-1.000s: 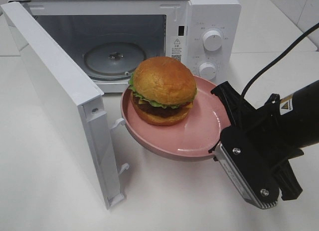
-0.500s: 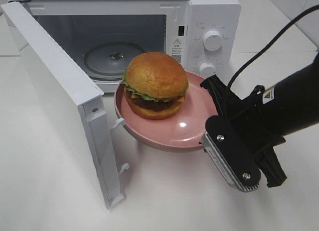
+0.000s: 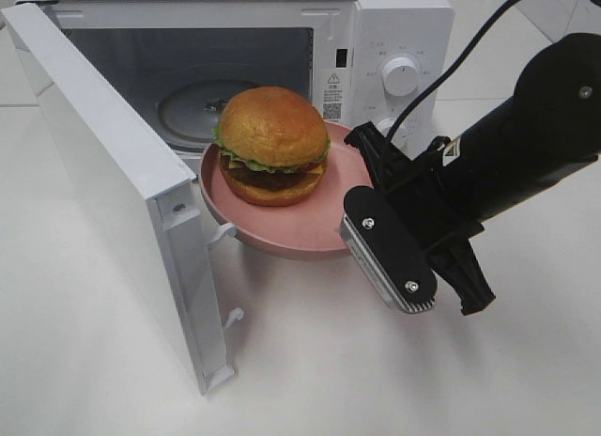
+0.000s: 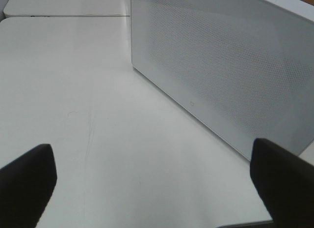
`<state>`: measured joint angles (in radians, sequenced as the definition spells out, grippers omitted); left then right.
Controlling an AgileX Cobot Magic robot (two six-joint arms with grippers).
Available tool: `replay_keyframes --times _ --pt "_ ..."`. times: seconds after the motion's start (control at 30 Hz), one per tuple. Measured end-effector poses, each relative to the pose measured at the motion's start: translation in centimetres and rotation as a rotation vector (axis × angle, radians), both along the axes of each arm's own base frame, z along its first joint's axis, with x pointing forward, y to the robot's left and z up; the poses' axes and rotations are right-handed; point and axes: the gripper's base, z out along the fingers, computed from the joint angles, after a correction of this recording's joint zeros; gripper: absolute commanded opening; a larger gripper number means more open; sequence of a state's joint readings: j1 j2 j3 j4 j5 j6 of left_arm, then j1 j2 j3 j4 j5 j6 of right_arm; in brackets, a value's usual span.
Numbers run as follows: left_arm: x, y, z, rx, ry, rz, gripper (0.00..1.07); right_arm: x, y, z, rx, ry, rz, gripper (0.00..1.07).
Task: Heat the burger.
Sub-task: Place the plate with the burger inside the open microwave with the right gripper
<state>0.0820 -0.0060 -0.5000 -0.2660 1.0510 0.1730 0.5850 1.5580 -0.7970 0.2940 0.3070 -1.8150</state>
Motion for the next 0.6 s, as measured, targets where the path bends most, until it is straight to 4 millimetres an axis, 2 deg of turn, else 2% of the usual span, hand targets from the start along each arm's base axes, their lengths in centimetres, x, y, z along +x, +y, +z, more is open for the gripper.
replay_keyframes --times 0.37,0.6 --pt "0.0 0.0 0.0 0.000 0.000 0.000 1.00 2.2 1.4 0.7 -0.025 -0.026 -0.008 0.00" --pt "0.0 0.0 0.0 0.000 0.000 0.000 1.00 3.7 3.3 1.0 -0.018 -0.040 0.003 0.00"
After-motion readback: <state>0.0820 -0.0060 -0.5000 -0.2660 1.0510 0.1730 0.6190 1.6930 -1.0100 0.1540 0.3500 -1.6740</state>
